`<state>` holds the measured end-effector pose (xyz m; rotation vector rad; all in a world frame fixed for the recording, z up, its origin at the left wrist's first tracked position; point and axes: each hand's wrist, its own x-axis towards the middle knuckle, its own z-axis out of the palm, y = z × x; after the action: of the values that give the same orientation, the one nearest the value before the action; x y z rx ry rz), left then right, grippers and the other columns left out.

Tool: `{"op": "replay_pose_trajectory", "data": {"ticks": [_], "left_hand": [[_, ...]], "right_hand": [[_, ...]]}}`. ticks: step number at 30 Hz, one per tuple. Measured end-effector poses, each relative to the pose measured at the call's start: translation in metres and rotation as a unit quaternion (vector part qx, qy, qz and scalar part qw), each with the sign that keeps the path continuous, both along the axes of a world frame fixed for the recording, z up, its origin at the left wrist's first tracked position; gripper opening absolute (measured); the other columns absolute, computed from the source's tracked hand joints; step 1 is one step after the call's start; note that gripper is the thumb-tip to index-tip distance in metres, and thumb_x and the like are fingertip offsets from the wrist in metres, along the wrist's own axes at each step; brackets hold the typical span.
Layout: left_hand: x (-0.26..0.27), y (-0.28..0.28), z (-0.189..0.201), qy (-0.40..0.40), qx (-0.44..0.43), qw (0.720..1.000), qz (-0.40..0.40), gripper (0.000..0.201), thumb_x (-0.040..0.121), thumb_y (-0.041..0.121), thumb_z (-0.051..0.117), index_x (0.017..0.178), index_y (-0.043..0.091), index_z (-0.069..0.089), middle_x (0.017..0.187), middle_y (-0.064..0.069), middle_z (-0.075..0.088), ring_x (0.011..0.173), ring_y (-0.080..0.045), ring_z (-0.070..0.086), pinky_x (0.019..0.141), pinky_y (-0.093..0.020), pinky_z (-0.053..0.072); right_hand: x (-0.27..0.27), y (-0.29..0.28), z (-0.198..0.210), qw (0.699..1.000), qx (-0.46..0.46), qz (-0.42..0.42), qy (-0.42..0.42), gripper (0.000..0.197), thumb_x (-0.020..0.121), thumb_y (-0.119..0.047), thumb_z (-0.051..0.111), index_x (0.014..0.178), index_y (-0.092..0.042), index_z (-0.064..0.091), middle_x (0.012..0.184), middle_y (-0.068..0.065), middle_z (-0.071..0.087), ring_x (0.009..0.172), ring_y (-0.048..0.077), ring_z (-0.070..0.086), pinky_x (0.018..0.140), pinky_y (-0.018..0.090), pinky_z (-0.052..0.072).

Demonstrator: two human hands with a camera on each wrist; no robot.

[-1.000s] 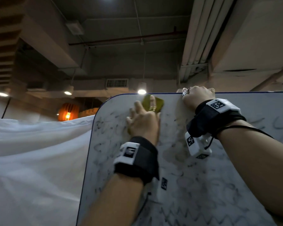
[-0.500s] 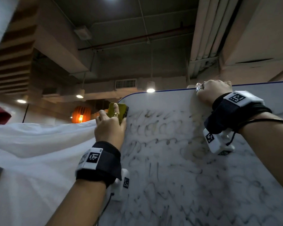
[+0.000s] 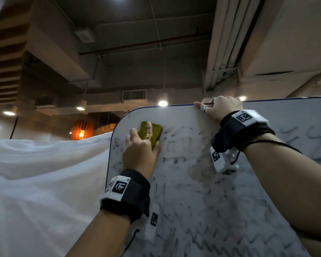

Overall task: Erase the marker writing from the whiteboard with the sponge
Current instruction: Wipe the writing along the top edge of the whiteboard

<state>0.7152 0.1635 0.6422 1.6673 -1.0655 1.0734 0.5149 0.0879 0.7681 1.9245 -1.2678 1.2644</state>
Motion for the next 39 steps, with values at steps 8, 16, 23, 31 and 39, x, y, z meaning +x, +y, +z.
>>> {"op": "replay_pose_trajectory", "data": {"ticks": [8,16,23,31,39], "left_hand": [[0.037,0.019,0.003,0.065,-0.064,0.996,0.002,0.048,0.092,0.043,0.053,0.109,0.000,0.065,0.120,-0.018,0.046,0.108,-0.033,0.048,0.081,-0.042,0.047],[0.038,0.021,0.000,-0.010,-0.001,0.999,-0.050,0.057,0.089,0.046,0.057,0.133,0.011,0.048,0.127,-0.008,0.045,0.110,-0.026,0.052,0.086,-0.043,0.050],[0.043,0.035,0.033,-0.129,0.070,0.984,-0.102,0.050,0.084,0.025,0.068,0.130,0.010,0.055,0.137,-0.006,0.039,0.120,-0.025,0.039,0.101,-0.036,0.038],[0.019,0.022,0.036,-0.202,0.110,0.970,-0.081,0.057,0.093,0.024,0.058,0.145,0.030,0.036,0.140,-0.008,0.033,0.122,-0.028,0.040,0.100,-0.043,0.042],[0.010,0.017,0.039,-0.144,0.036,0.983,-0.111,0.037,0.085,0.017,0.067,0.121,0.009,0.063,0.130,-0.007,0.046,0.113,-0.027,0.045,0.097,-0.040,0.041]], "right_hand": [[-0.007,0.001,0.000,0.999,-0.017,0.020,0.021,0.069,0.085,-0.072,0.032,0.119,-0.020,0.061,0.116,0.006,0.063,0.113,0.026,0.052,0.099,0.039,0.030],[-0.010,-0.006,0.001,0.999,-0.019,0.011,0.036,0.063,0.092,-0.063,0.025,0.113,-0.015,0.060,0.117,0.011,0.062,0.114,0.028,0.051,0.098,0.039,0.027],[-0.006,0.000,0.002,0.999,-0.012,0.006,0.033,0.056,0.094,-0.059,0.026,0.123,-0.023,0.058,0.125,0.008,0.059,0.120,0.027,0.048,0.102,0.040,0.025],[-0.015,-0.001,0.004,0.998,0.007,0.060,0.015,0.049,0.094,-0.057,0.035,0.116,-0.023,0.063,0.119,0.008,0.062,0.115,0.029,0.050,0.101,0.037,0.032],[-0.041,-0.003,0.019,0.960,0.080,0.268,0.001,0.032,0.098,-0.023,0.044,0.127,-0.019,0.058,0.120,-0.002,0.061,0.112,0.011,0.052,0.091,0.016,0.032]]}}
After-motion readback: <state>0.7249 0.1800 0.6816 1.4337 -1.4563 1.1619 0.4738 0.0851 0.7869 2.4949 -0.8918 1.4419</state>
